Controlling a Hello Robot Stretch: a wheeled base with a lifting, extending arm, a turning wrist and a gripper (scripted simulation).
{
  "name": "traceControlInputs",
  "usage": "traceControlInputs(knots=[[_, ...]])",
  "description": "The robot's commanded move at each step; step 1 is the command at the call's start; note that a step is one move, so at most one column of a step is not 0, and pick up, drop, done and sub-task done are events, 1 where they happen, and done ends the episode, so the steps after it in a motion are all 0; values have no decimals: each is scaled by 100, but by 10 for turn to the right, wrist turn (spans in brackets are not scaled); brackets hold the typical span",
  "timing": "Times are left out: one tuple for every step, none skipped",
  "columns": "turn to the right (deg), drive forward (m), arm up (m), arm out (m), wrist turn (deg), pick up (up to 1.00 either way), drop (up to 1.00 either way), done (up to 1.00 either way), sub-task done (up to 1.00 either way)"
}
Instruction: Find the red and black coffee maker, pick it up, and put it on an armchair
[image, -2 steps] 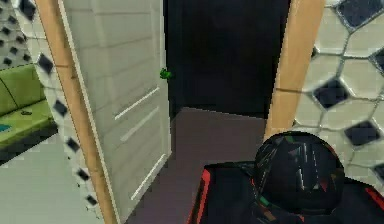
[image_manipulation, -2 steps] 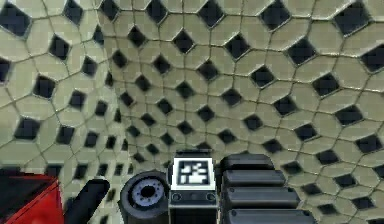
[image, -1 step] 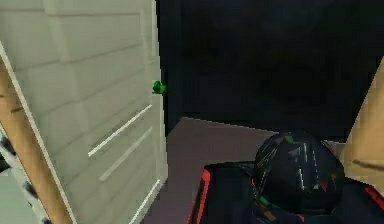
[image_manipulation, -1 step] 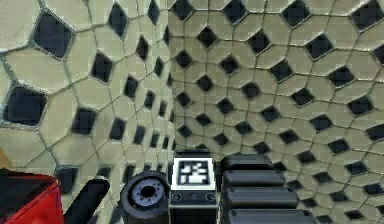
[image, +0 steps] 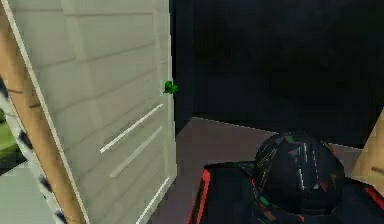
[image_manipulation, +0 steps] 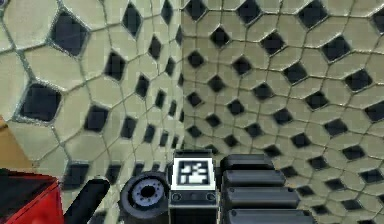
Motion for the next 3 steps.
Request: traceControlInputs(knots=[[0, 65, 0, 0, 0, 0, 0, 0, 0], [450, 0, 0, 0, 0, 0, 0, 0, 0], [450, 0, 0, 0, 0, 0, 0, 0, 0]])
